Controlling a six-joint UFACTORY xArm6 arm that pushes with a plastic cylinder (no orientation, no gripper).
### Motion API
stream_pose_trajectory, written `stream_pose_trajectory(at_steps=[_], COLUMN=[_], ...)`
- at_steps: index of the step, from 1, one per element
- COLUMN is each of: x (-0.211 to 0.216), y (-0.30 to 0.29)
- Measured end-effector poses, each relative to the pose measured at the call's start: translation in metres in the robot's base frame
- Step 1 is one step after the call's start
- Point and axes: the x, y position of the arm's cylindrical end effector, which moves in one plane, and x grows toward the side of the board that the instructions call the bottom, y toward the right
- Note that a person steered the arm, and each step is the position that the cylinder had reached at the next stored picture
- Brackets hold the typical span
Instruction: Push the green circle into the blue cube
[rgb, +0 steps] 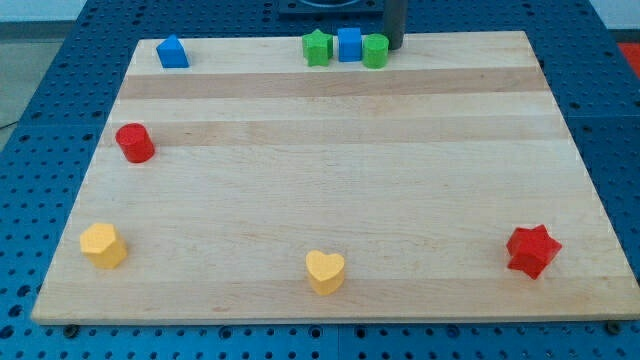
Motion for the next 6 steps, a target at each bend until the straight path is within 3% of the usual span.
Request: stream_pose_trajectory(at_steps=[1,2,4,6], x=[0.006,0.036,0.029,0.013], y=[0.050,0.055,0.004,0.005])
